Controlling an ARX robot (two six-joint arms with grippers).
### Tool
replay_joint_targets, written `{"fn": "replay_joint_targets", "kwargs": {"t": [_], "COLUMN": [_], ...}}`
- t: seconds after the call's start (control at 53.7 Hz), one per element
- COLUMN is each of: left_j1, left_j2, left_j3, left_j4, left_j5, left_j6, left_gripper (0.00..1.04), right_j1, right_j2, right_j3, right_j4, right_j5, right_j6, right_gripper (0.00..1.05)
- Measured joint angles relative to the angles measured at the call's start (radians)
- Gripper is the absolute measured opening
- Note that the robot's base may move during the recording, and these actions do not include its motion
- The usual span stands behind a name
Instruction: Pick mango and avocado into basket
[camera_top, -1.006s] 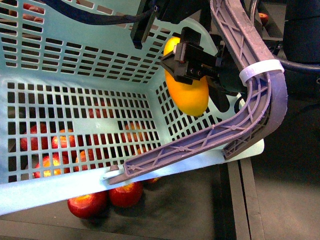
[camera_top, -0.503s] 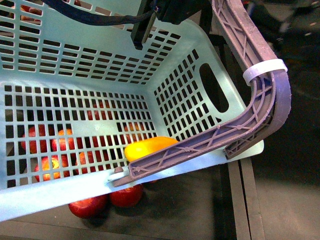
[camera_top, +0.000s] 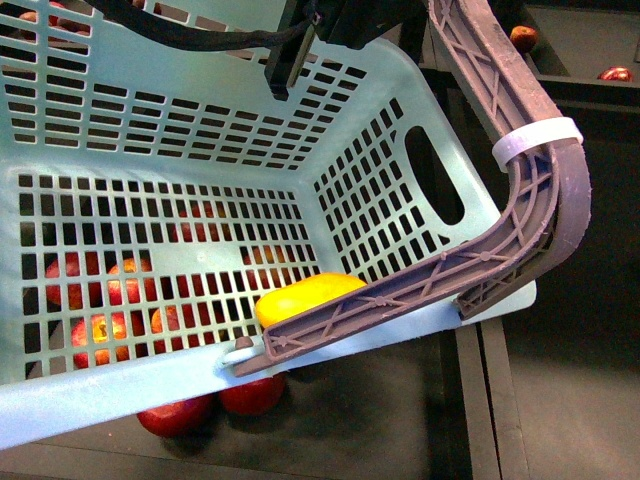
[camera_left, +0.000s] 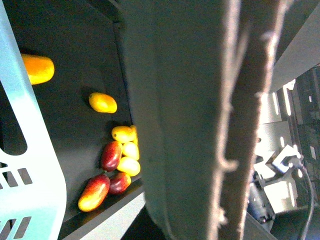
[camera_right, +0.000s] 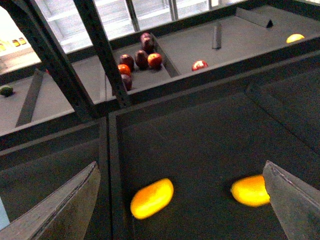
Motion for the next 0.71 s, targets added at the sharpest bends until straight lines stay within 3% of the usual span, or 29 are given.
{"fn": "replay_joint_targets", "kwargs": {"t": [0.149, 0.447, 0.503, 0.578, 0.708], "left_j1": [0.002, 0.000, 0.000, 0.000, 0.000], "left_j2": [0.000, 0.000, 0.000, 0.000, 0.000], "left_j3": [0.000, 0.000, 0.000, 0.000, 0.000], "left_j4": [0.000, 0.000, 0.000, 0.000, 0.000], "left_j5": [-0.004, 0.000, -0.002, -0.001, 0.001], "left_j6": [0.002, -0.001, 0.000, 0.005, 0.000], "left_gripper": [0.08, 0.08, 0.08, 0.08, 0.08], "right_j1": [0.053, 0.058, 0.038, 0.034, 0.055], "right_j2": [-0.235, -0.268, -0.254, -0.270, -0.353], "right_j3": [-0.132, -0.148, -0.175, -0.237, -0.278], "right_j4": [-0.111, -0.103, -0.005, 0.130, 0.106], "right_j5": [0.107, 0.090, -0.021, -0.185, -0.184], "right_j6": [0.045, 0.058, 0.006, -0.127, -0.204], "right_gripper": [0.97, 0.96, 0.90, 0.74, 0.51]}}
